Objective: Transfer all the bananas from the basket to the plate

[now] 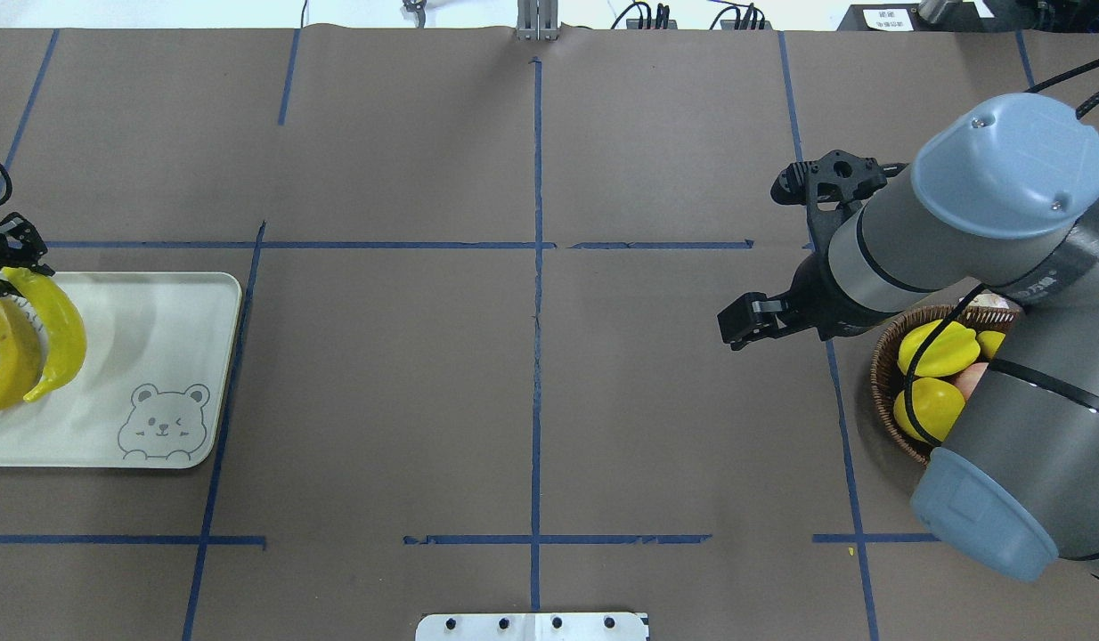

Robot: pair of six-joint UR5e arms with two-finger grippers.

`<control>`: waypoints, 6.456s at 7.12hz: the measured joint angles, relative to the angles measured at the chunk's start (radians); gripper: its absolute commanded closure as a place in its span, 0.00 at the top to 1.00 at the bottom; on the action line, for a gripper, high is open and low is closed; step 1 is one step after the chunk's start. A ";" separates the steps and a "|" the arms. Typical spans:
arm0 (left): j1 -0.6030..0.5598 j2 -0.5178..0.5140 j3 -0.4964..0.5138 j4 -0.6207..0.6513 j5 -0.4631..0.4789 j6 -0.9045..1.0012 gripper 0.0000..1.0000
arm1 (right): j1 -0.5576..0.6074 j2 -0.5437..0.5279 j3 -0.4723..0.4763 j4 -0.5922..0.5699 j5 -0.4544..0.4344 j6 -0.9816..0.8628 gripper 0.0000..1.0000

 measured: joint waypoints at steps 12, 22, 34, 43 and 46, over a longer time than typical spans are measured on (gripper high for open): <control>-0.038 -0.022 -0.144 -0.090 -0.225 0.043 1.00 | 0.052 -0.180 0.073 0.017 -0.004 -0.162 1.00; 0.138 -0.133 -0.252 -0.098 -0.148 -0.002 1.00 | 0.021 -0.539 0.074 0.046 -0.277 -0.303 0.99; 0.180 -0.125 -0.250 -0.096 -0.103 -0.002 1.00 | -0.228 -0.546 -0.016 -0.020 -0.469 -0.123 0.79; 0.191 -0.127 -0.251 -0.096 -0.083 -0.003 1.00 | -0.213 -0.537 -0.022 -0.134 -0.513 -0.138 0.34; 0.191 -0.126 -0.252 -0.096 -0.083 -0.003 1.00 | -0.211 -0.538 -0.013 -0.160 -0.528 -0.143 0.09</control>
